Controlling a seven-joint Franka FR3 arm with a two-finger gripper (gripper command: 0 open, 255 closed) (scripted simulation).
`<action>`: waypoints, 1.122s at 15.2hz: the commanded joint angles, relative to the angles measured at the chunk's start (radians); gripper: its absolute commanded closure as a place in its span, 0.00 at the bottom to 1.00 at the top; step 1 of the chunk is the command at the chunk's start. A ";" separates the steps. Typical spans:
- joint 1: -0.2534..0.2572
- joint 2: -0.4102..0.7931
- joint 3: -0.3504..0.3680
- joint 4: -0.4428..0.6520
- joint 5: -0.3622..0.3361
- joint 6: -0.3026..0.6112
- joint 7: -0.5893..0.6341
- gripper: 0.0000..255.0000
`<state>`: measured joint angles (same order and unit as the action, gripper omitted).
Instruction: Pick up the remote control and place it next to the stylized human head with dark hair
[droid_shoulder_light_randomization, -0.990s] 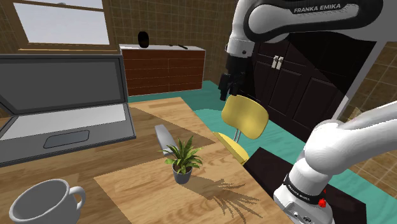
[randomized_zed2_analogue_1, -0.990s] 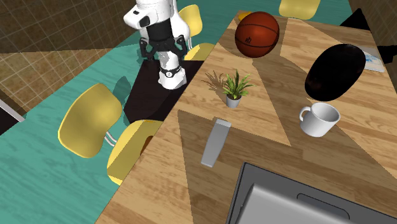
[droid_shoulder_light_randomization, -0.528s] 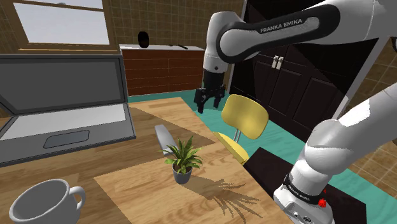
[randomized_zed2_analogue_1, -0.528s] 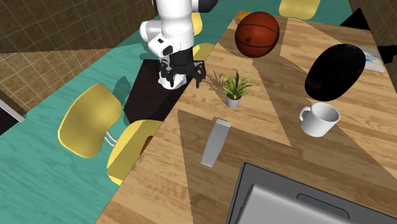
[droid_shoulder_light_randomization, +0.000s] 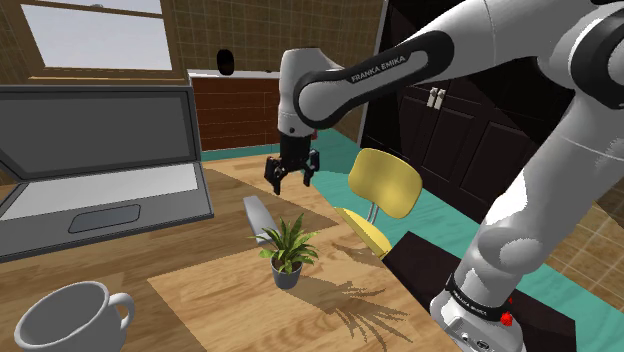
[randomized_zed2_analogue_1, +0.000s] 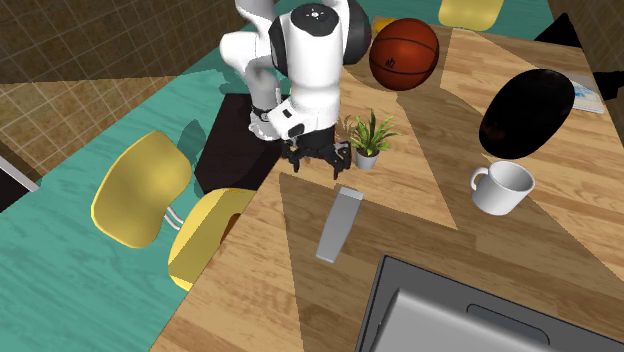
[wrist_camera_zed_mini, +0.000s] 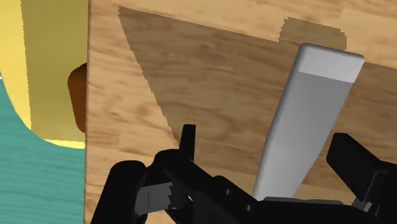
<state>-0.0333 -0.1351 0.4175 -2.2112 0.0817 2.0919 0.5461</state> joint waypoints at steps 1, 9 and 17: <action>0.003 0.080 0.026 0.046 -0.039 0.026 0.088 0.00; 0.058 0.381 0.033 0.253 -0.210 0.073 0.347 0.00; 0.067 0.428 0.022 0.220 -0.239 0.149 0.366 0.00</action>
<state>0.0329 0.2900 0.4400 -1.9910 -0.1552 2.2371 0.9110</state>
